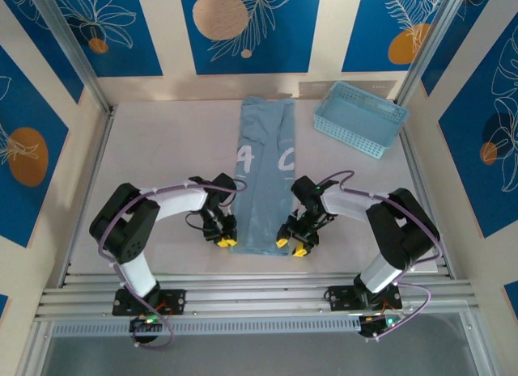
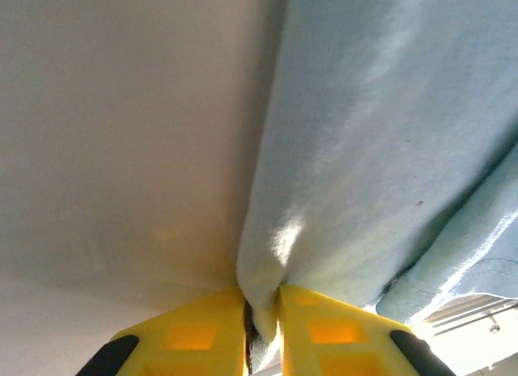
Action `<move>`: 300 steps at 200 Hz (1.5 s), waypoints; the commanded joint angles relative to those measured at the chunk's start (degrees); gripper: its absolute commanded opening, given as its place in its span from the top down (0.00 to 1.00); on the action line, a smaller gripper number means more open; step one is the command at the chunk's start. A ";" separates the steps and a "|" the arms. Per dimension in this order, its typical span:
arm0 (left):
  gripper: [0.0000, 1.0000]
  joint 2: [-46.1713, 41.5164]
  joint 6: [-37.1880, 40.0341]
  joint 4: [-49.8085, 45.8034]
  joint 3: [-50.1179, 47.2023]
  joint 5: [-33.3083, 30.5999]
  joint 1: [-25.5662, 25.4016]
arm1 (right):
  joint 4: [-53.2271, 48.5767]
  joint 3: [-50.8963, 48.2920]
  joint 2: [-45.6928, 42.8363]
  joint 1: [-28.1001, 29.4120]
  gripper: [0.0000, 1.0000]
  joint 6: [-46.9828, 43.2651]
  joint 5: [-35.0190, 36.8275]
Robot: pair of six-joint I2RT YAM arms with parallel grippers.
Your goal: Fold and stack the t-shirts
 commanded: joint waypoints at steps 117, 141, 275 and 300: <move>1.00 -7.97 -1.21 0.55 -3.35 2.23 -4.41 | -8.97 2.34 -8.89 1.37 1.00 -0.22 2.72; 1.00 -12.33 -3.40 0.26 -1.56 -1.59 -4.76 | -13.70 4.75 -12.27 0.57 1.00 -1.72 2.37; 1.00 2.51 -7.79 -5.66 30.46 -14.40 4.24 | -17.58 37.89 11.08 -14.70 1.00 -9.83 3.60; 1.00 8.22 -6.99 -6.44 36.40 -14.14 7.06 | -19.01 46.60 18.15 -16.62 1.00 -10.03 5.29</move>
